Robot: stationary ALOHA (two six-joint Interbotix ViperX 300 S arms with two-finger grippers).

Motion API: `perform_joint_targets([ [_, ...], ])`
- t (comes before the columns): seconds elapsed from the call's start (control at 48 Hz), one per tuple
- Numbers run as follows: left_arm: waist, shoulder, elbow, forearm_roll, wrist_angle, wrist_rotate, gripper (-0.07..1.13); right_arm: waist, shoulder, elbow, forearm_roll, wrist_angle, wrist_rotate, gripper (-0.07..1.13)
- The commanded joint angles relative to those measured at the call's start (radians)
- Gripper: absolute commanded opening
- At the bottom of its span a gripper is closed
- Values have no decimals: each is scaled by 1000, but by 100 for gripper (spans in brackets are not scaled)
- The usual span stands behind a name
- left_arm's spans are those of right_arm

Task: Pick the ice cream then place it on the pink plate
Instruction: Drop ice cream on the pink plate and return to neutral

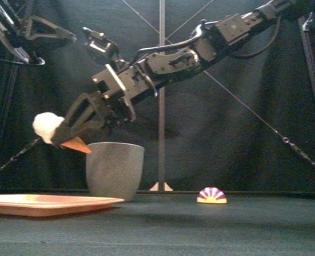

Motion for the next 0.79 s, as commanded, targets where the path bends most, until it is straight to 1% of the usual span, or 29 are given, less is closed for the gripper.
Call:
perform_joint_targets([
  [0.021,0,2,-14,2,-5,2,-3,3,-2,-75,-8,18,2,67],
  [0.167,2,2,-12,2,-5,2,-3,5,12,-86,-9,35,0,83],
  [0.271,2,2,-14,3,-5,2,-3,5,8,-81,-8,44,3,89],
  [0.417,2,2,-12,3,-5,2,-3,-2,-34,-55,-8,71,2,91],
  [0.542,2,2,-12,3,-5,2,-4,-15,-129,14,-9,66,0,91],
  [0.792,5,0,-11,3,-5,2,-3,-25,-390,247,-9,-34,2,91],
])
